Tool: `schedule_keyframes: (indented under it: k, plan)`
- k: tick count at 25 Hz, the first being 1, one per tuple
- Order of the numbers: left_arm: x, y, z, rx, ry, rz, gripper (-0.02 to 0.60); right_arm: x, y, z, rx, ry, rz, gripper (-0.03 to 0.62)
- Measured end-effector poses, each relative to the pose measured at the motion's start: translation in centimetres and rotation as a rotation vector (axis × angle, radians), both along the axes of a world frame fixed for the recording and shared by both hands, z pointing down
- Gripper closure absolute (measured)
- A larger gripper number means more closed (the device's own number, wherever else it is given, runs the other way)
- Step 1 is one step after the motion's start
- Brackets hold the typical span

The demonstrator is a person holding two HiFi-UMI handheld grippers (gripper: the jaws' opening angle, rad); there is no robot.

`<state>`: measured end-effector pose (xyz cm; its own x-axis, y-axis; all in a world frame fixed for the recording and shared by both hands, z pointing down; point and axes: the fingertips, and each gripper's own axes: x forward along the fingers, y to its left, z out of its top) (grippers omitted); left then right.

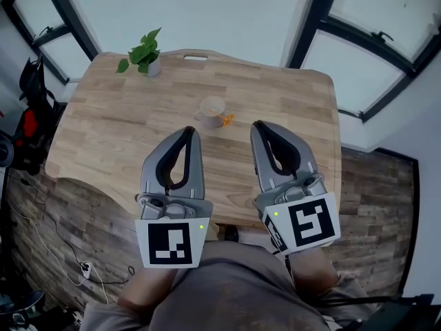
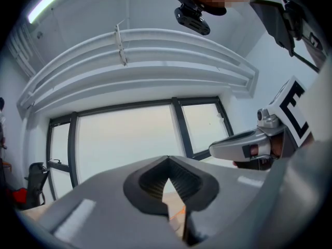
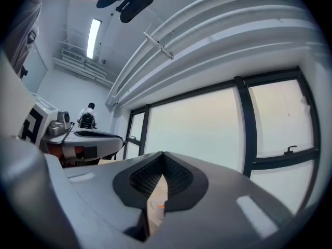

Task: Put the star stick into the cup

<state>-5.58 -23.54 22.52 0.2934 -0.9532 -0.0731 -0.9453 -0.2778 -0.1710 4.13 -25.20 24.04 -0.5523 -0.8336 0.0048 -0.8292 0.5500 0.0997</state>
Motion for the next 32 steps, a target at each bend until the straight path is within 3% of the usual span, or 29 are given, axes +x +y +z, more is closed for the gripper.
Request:
schedule_keyframes:
  k: [32]
  plan:
    - [1.0,0.6,-1.1,0.030,-0.013,0.016,0.580,0.6,1.2,-0.8,0.028,-0.013,0.013,0.568]
